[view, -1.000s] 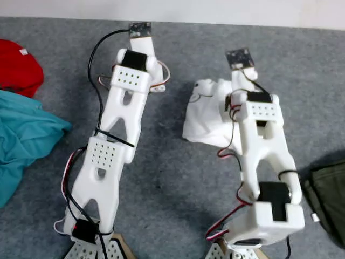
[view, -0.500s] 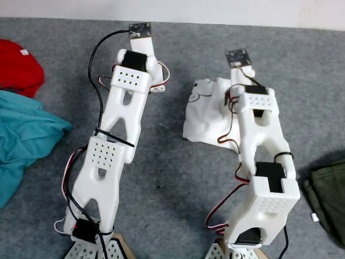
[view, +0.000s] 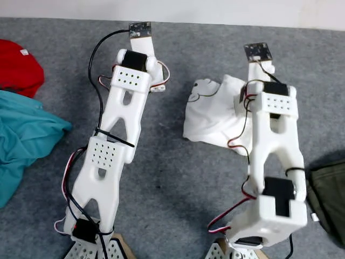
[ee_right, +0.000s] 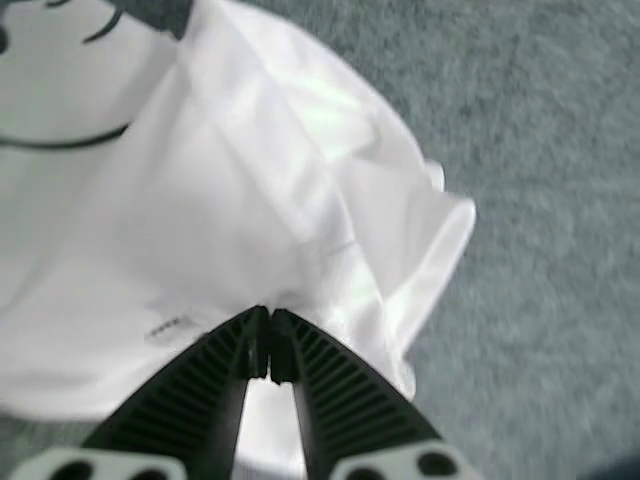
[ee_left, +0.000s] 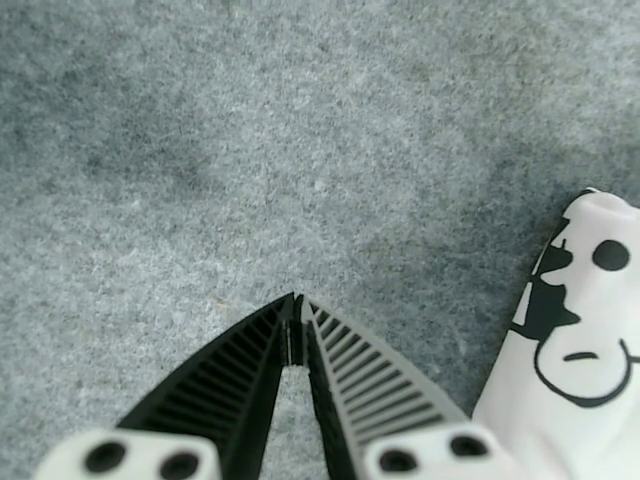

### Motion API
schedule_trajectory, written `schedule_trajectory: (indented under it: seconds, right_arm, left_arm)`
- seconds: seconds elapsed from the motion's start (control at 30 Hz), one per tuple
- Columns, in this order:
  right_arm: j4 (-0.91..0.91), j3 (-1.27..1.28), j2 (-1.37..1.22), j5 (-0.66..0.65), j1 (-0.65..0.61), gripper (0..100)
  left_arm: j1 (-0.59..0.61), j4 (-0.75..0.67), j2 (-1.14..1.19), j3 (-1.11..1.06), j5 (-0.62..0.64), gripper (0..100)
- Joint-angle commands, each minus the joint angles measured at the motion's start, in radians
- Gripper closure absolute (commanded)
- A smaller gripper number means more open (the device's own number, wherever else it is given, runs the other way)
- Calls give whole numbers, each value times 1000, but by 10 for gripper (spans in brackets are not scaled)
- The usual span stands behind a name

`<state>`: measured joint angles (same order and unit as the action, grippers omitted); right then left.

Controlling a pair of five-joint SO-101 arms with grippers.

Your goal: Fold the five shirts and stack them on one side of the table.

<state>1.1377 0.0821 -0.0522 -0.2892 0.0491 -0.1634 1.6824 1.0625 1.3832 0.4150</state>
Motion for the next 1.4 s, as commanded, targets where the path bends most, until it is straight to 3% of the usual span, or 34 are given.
schedule_trajectory:
  seconds: [0.0,0.2,0.57,0.77,0.83,1.0,1.2,1.37]
  right_arm:
    - [114,-39,124,-15,15,993]
    - [271,-4,174,-26,73,993]
    - [246,271,237,-230,131,976]
    - [246,174,292,-232,162,675]
    - [254,133,317,-235,166,629]
    - [243,73,331,-192,119,698]
    - [64,54,199,-49,62,849]
    - [-21,51,102,11,33,861]
  left_arm:
    - [5,-17,18,12,5,993]
    - [4,-58,58,13,5,993]
    - [4,-58,58,13,5,993]
    - [4,-58,58,13,5,993]
    - [5,-58,58,13,5,993]
    - [2,-61,58,15,9,993]
    - [-68,-212,58,30,8,993]
    - [-177,-261,64,39,6,993]
